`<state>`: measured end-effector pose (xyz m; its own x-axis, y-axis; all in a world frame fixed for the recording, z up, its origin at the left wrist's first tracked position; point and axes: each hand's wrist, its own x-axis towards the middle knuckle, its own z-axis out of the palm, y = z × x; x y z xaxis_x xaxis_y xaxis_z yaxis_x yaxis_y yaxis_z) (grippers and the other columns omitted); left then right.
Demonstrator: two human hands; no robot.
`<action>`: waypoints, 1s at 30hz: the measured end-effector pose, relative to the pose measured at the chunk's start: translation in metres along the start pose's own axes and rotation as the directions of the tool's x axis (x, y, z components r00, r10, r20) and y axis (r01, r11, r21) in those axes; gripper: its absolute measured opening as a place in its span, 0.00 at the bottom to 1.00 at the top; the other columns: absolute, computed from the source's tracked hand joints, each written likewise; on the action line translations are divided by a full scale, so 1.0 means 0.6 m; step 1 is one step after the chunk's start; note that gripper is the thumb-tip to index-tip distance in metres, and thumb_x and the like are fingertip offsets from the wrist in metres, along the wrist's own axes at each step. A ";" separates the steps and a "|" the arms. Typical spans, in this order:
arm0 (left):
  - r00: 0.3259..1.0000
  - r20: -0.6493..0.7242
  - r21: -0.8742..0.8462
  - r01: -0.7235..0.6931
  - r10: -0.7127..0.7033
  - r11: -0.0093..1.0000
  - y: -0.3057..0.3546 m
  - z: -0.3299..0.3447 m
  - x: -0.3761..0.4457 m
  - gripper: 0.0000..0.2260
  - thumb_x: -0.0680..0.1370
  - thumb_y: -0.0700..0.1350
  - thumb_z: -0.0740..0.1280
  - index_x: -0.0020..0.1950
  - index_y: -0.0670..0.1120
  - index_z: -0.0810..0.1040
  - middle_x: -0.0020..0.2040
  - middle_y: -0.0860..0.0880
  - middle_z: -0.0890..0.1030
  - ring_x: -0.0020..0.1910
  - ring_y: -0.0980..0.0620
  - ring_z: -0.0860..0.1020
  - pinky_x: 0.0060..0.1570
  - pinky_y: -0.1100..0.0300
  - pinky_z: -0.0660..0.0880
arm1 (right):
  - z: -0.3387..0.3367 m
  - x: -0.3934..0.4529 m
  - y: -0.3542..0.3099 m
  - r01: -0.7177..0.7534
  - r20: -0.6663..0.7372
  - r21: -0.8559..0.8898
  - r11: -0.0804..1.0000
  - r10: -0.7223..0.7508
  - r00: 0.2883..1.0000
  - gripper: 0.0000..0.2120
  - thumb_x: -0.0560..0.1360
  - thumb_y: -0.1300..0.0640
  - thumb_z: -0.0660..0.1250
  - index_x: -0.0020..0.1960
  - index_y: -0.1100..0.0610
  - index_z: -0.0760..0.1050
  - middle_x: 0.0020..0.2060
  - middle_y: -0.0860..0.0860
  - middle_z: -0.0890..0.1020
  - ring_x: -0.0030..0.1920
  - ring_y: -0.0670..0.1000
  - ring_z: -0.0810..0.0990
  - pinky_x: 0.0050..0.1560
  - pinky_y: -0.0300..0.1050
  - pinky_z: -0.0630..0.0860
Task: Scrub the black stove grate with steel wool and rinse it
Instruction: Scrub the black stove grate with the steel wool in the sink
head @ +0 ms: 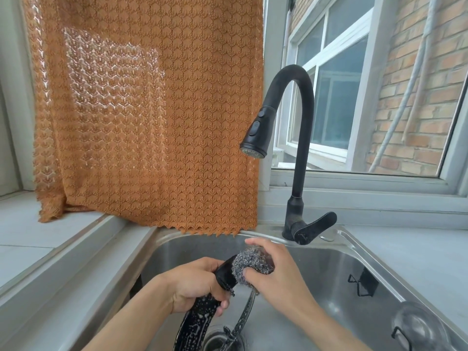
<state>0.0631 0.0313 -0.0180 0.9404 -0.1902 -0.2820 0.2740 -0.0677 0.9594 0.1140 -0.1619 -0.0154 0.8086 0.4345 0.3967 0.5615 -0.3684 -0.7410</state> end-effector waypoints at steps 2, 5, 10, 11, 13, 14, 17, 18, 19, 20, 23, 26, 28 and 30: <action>1.000 -0.002 -0.003 0.000 0.000 1.000 0.000 0.003 0.000 0.19 0.71 0.21 0.60 0.55 0.38 0.77 0.34 0.41 0.75 0.31 0.46 0.75 0.35 0.54 0.77 | -0.002 0.001 0.002 0.005 -0.025 -0.011 1.000 -0.005 1.000 0.18 0.70 0.57 0.75 0.54 0.39 0.77 0.54 0.44 0.74 0.50 0.34 0.75 0.51 0.24 0.67; 1.000 0.020 -0.008 -0.008 0.008 1.000 0.002 0.009 -0.001 0.16 0.72 0.21 0.59 0.50 0.39 0.76 0.33 0.42 0.74 0.31 0.46 0.75 0.35 0.55 0.76 | 0.008 -0.003 0.003 0.058 -0.029 -0.089 0.994 -0.061 0.998 0.14 0.70 0.54 0.76 0.50 0.41 0.75 0.50 0.43 0.77 0.50 0.38 0.76 0.50 0.28 0.70; 0.999 0.024 -0.006 -0.033 0.033 0.999 -0.001 0.012 0.001 0.17 0.71 0.21 0.59 0.52 0.39 0.75 0.32 0.43 0.73 0.32 0.47 0.75 0.35 0.56 0.76 | 0.023 -0.010 -0.007 0.211 0.086 -0.124 0.970 -0.201 0.976 0.12 0.69 0.56 0.73 0.49 0.45 0.76 0.47 0.43 0.77 0.48 0.44 0.77 0.49 0.41 0.75; 0.999 0.021 -0.005 -0.036 0.036 0.999 -0.002 0.012 0.001 0.17 0.71 0.21 0.59 0.52 0.39 0.76 0.33 0.43 0.73 0.32 0.47 0.75 0.34 0.56 0.76 | 0.025 -0.010 -0.007 0.240 0.096 -0.151 0.959 -0.227 0.969 0.12 0.69 0.56 0.72 0.50 0.45 0.76 0.47 0.43 0.75 0.47 0.44 0.77 0.49 0.43 0.75; 0.999 0.020 -0.006 -0.037 0.037 0.999 -0.003 0.012 0.000 0.17 0.71 0.21 0.59 0.51 0.38 0.76 0.33 0.43 0.73 0.32 0.47 0.75 0.34 0.56 0.75 | 0.025 -0.009 -0.004 0.266 0.092 -0.195 0.944 -0.252 0.963 0.12 0.70 0.57 0.72 0.51 0.46 0.76 0.46 0.44 0.73 0.46 0.45 0.76 0.48 0.43 0.74; 0.999 0.022 -0.010 -0.036 0.037 0.999 -0.003 0.011 0.000 0.16 0.71 0.21 0.58 0.50 0.38 0.76 0.34 0.43 0.73 0.32 0.47 0.75 0.34 0.55 0.75 | 0.023 -0.007 -0.001 0.269 0.087 -0.218 0.938 -0.256 0.963 0.12 0.70 0.57 0.71 0.51 0.46 0.76 0.46 0.44 0.71 0.45 0.46 0.76 0.47 0.43 0.74; 0.999 0.039 0.013 -0.034 0.033 0.999 -0.001 0.007 -0.004 0.18 0.71 0.21 0.58 0.46 0.41 0.80 0.36 0.42 0.73 0.33 0.46 0.75 0.35 0.54 0.75 | 0.013 0.002 0.011 0.232 0.047 -0.278 0.932 -0.228 0.972 0.11 0.71 0.59 0.71 0.51 0.47 0.75 0.44 0.44 0.68 0.42 0.46 0.74 0.45 0.42 0.72; 0.998 0.053 0.028 -0.032 0.031 0.999 0.000 0.006 -0.005 0.19 0.70 0.21 0.58 0.46 0.42 0.81 0.36 0.41 0.73 0.33 0.46 0.75 0.34 0.54 0.75 | 0.008 0.006 0.015 0.205 0.027 -0.286 0.936 -0.207 0.978 0.11 0.71 0.58 0.72 0.50 0.47 0.75 0.44 0.44 0.69 0.42 0.46 0.74 0.44 0.41 0.72; 0.997 0.068 0.039 -0.028 0.025 0.999 0.001 0.005 -0.007 0.20 0.70 0.21 0.59 0.46 0.42 0.81 0.36 0.41 0.74 0.33 0.46 0.75 0.34 0.55 0.75 | 0.003 0.009 0.021 0.176 0.009 -0.289 0.941 -0.181 0.983 0.11 0.71 0.58 0.73 0.49 0.47 0.76 0.43 0.44 0.69 0.42 0.45 0.75 0.44 0.40 0.71; 0.997 0.081 0.044 -0.024 0.021 0.999 0.001 0.004 -0.008 0.20 0.70 0.21 0.59 0.47 0.43 0.82 0.36 0.41 0.74 0.33 0.46 0.75 0.34 0.55 0.75 | -0.001 0.012 0.027 0.147 -0.005 -0.291 0.945 -0.155 0.988 0.10 0.71 0.58 0.73 0.48 0.47 0.76 0.43 0.44 0.70 0.42 0.44 0.75 0.44 0.39 0.71; 0.993 0.113 0.068 -0.030 0.022 0.997 0.003 0.002 -0.013 0.20 0.70 0.21 0.59 0.49 0.41 0.80 0.35 0.41 0.74 0.32 0.46 0.75 0.35 0.55 0.75 | -0.009 0.021 0.048 0.054 -0.038 -0.304 0.951 -0.068 0.997 0.08 0.70 0.57 0.73 0.45 0.48 0.76 0.43 0.45 0.72 0.42 0.44 0.76 0.43 0.40 0.72; 0.991 0.128 0.107 -0.048 0.034 0.993 0.005 0.002 -0.018 0.18 0.72 0.21 0.59 0.49 0.41 0.78 0.33 0.42 0.75 0.31 0.47 0.75 0.36 0.55 0.75 | -0.016 0.028 0.067 -0.053 -0.057 -0.339 0.939 0.036 0.998 0.05 0.71 0.55 0.72 0.44 0.49 0.76 0.43 0.46 0.75 0.43 0.49 0.77 0.42 0.43 0.70; 0.989 0.140 0.133 -0.057 0.038 0.989 0.007 0.003 -0.020 0.18 0.73 0.20 0.59 0.47 0.41 0.78 0.32 0.42 0.76 0.30 0.49 0.76 0.38 0.55 0.75 | -0.020 0.030 0.076 -0.105 -0.050 -0.379 0.919 0.093 0.994 0.04 0.72 0.54 0.71 0.45 0.50 0.77 0.43 0.47 0.76 0.44 0.52 0.76 0.41 0.44 0.68; 0.988 0.149 0.162 -0.063 0.039 0.985 0.009 0.005 -0.023 0.19 0.74 0.21 0.59 0.46 0.43 0.79 0.31 0.44 0.77 0.30 0.50 0.77 0.40 0.56 0.74 | -0.022 0.031 0.083 -0.140 -0.033 -0.417 0.898 0.139 0.990 0.04 0.71 0.53 0.71 0.42 0.52 0.76 0.40 0.48 0.78 0.45 0.54 0.78 0.40 0.45 0.68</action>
<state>0.0513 0.0306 -0.0089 0.9099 -0.3362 -0.2431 0.1779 -0.2133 0.9607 0.1591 -0.1830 -0.0380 0.8841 0.3517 0.3077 0.4644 -0.7342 -0.4953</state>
